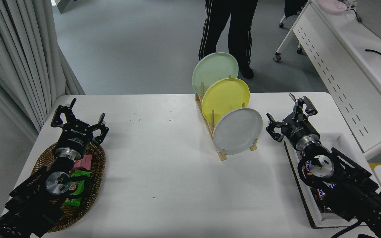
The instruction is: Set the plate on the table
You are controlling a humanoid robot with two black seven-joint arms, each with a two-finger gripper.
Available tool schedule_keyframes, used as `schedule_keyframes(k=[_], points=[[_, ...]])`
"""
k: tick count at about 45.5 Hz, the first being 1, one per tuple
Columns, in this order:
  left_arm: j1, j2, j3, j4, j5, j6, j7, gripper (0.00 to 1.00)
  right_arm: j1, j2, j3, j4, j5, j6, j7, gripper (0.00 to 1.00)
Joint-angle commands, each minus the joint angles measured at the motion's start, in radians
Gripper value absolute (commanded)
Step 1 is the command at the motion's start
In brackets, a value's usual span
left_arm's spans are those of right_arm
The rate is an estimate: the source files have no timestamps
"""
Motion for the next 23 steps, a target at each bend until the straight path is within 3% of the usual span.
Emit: schedule_keyframes(k=[1, 23], points=[[0.001, 0.0, 0.0, 0.0, 0.0, 0.0, 0.0, 1.0, 0.07, -0.116, -0.24, 0.138, 0.023, -0.003, 0.0, 1.0], [-0.001, 0.0, 0.001, 0.0, 0.0, 0.0, 0.0, 1.0, 0.291, -0.4, -0.751, 0.508, 0.172, 0.0, 0.0, 1.0]])
